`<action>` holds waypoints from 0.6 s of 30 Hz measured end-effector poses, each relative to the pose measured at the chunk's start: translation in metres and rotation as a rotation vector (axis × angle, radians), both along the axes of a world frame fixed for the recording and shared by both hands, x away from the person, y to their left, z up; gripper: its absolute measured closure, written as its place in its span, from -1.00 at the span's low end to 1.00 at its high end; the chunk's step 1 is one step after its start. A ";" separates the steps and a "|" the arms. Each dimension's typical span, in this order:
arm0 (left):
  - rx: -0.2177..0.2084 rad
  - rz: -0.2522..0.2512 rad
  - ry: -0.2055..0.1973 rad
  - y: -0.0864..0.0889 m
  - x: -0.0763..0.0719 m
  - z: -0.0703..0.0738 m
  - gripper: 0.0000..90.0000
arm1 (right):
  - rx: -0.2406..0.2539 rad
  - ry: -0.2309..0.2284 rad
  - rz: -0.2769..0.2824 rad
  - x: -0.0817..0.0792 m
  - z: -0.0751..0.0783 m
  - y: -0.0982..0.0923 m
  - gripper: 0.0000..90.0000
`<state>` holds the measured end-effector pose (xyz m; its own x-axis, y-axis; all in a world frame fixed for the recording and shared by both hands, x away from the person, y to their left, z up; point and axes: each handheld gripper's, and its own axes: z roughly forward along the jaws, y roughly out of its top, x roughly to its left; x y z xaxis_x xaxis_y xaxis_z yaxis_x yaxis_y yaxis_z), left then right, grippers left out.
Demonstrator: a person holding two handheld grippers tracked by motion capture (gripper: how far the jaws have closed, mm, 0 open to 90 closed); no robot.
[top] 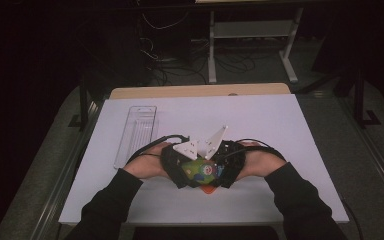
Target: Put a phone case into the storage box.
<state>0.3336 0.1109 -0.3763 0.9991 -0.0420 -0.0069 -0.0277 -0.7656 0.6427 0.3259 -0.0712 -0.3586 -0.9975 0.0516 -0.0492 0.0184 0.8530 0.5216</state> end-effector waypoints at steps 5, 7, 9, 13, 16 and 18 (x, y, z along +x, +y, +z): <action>-0.005 0.018 0.014 0.000 0.000 0.001 -0.65 | 0.025 -0.008 -0.006 0.000 -0.001 -0.003 -0.72; -0.006 0.026 0.019 0.001 0.001 0.002 -0.65 | 0.031 -0.003 -0.021 0.000 -0.001 -0.004 -0.76; -0.009 0.035 0.021 0.002 0.002 0.003 -0.65 | 0.036 0.009 -0.027 0.001 -0.001 -0.005 -0.87; -0.012 0.063 0.029 0.004 0.003 0.003 -0.65 | 0.075 0.009 -0.075 0.006 0.001 -0.010 -0.98; 0.000 0.100 0.024 0.006 0.005 0.002 -0.65 | 0.106 0.012 -0.103 0.009 0.003 -0.017 -0.99; -0.006 0.145 0.035 0.006 0.007 0.001 -0.65 | 0.120 0.026 -0.135 0.011 0.003 -0.023 -0.99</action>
